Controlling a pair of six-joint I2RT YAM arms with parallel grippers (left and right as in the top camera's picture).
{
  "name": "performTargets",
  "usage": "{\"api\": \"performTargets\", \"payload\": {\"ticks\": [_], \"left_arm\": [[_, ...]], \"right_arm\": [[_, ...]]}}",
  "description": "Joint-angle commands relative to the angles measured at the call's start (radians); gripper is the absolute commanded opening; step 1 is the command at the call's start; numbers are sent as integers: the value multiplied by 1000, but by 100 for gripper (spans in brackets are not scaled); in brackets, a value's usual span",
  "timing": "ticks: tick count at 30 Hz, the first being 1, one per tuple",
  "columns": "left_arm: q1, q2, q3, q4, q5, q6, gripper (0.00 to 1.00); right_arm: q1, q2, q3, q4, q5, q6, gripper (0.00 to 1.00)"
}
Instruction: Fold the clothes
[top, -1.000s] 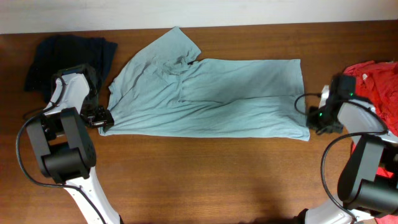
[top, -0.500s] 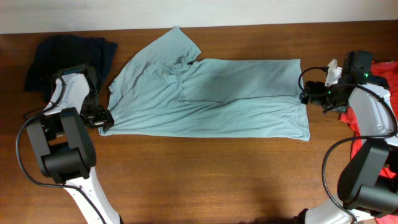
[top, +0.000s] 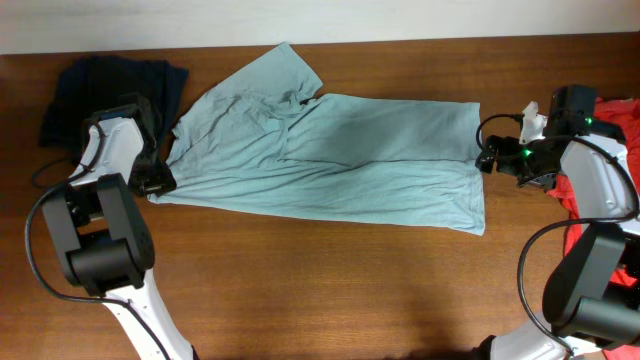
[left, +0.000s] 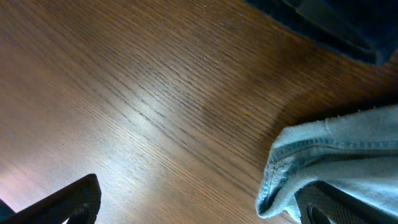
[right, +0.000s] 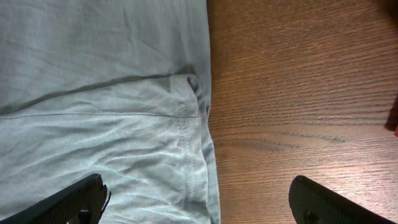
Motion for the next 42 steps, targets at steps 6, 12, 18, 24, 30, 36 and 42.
{"api": "performTargets", "payload": {"ticks": [6,12,18,24,30,36,42], "left_arm": [[4,25,-10,6,-41,-9,99],[4,25,-10,35,-10,-10,99],[4,25,-10,87,206,-9,99],[4,23,-7,-18,357,-8,99],[4,5,98,-180,275,-10,99],[4,-67,243,-292,88,-41,99],[4,-148,286,-219,99,-43,99]], "right_arm": [[-2,-6,13,0,-5,-13,99],[-2,-6,13,-35,-5,-13,99],[-2,-6,13,-42,-5,-13,99],[-2,-6,13,-42,-5,-13,99],[-2,-6,13,-42,-5,-13,99],[-2,-6,13,-53,-5,-13,99],[-1,-6,1,-63,-60,-13,76]]}}
